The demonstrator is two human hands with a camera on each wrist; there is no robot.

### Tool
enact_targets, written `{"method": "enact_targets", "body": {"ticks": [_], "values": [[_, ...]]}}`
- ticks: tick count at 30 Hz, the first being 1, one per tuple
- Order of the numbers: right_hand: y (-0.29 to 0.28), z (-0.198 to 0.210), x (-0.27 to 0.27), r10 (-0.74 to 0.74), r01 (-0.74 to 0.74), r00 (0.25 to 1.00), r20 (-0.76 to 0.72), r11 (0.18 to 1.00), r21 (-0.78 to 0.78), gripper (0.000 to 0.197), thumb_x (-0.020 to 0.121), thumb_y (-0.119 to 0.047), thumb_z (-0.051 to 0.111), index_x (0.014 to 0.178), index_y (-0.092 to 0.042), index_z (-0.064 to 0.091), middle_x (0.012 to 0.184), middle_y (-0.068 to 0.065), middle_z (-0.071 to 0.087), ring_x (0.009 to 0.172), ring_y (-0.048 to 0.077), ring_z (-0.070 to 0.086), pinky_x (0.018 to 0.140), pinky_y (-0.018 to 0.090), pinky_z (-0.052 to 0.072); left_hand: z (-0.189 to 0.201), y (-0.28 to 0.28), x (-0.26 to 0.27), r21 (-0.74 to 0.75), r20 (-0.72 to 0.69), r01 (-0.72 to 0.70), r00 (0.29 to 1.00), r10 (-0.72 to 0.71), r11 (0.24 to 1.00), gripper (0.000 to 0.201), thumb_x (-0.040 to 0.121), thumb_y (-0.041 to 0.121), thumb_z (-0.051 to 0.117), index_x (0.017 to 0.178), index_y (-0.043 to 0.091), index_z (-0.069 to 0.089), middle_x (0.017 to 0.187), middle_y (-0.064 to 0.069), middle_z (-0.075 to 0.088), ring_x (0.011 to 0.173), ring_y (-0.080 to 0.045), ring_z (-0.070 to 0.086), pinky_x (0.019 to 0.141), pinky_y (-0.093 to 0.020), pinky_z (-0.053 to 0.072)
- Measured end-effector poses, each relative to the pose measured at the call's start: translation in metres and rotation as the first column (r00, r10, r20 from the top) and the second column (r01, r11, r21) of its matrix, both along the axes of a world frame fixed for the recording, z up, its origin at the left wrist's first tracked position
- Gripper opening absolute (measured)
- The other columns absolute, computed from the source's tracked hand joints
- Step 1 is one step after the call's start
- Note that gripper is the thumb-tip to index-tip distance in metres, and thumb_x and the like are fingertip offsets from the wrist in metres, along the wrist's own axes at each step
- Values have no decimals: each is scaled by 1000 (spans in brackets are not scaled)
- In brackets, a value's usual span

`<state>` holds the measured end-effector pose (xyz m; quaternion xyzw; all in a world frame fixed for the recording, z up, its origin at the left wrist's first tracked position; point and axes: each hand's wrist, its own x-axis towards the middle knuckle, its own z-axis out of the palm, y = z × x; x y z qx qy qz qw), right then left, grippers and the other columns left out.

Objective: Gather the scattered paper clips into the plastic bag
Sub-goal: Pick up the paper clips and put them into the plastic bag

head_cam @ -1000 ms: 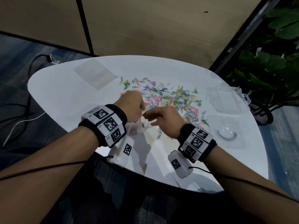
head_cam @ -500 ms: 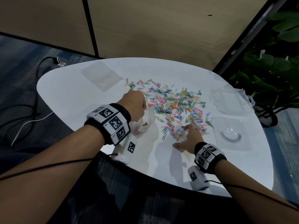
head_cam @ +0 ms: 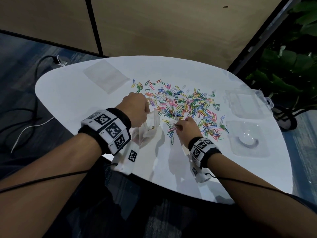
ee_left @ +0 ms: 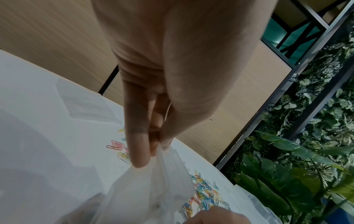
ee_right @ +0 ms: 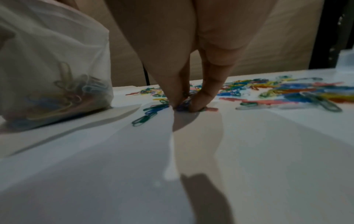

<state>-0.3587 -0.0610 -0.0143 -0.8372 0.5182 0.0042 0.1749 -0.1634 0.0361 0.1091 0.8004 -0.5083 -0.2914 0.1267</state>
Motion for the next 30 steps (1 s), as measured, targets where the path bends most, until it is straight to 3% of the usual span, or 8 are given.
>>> {"method": "enact_targets", "body": {"ticks": [8,11,15,17,21,23,27,30], "values": [[-26,18,-11,-226,209,970,91,964,166,8,85,-13,71,87,-13,78,83,-1,73,78,14,66,79,24,54,1,3,-4,-7,4,17,1000,-17,1000,28,89,-2,54,107,8,74,103,-11,72,90,-28,71,82,-34,59],[-36,25,-21,-520,340,812,266,791,508,3,82,-12,75,80,-13,76,81,5,76,77,19,71,86,32,58,2,1,-7,-14,18,21,1000,-20,1000,28,90,0,54,105,10,75,92,-9,70,90,-27,71,82,-34,59],[-32,55,-9,-812,87,431,394,472,877,14,83,-2,72,96,2,69,89,14,73,73,15,73,68,20,58,2,-2,-11,1,33,25,999,-25,1000,27,87,-2,54,100,7,76,72,-2,62,89,-28,71,82,-35,59],[-21,71,6,-826,-75,412,385,390,918,25,86,-3,69,109,6,66,93,11,73,82,14,73,70,18,58,1,-4,-14,1,35,24,999,-24,1000,26,86,-3,54,97,5,76,65,0,58,87,-28,71,82,-36,60],[12,81,33,-806,-212,475,353,285,935,13,93,-3,60,102,4,65,84,8,74,79,12,71,72,18,59,1,-6,-19,-22,34,26,999,-25,999,23,85,-2,58,92,10,76,59,4,56,84,-25,72,81,-34,59],[25,77,42,-800,-196,475,366,310,930,16,91,1,60,104,8,65,87,13,71,80,16,69,73,19,59,0,-7,-21,-26,17,29,999,-29,999,19,84,-2,60,81,12,73,58,2,60,77,-23,73,79,-34,60],[33,65,45,-673,-23,565,477,565,825,20,82,13,64,101,8,68,91,23,69,70,23,67,69,23,60,0,-8,-24,-47,-24,34,999,-35,998,27,82,-5,59,62,12,66,59,-5,62,75,-26,72,74,-31,59],[34,67,43,-333,8,807,488,832,554,14,84,-2,65,94,-6,74,77,13,72,62,16,65,63,20,57,0,-7,-24,-52,-35,41,998,-42,998,33,81,-4,57,57,18,61,54,3,56,67,-23,71,71,-31,61]]}}
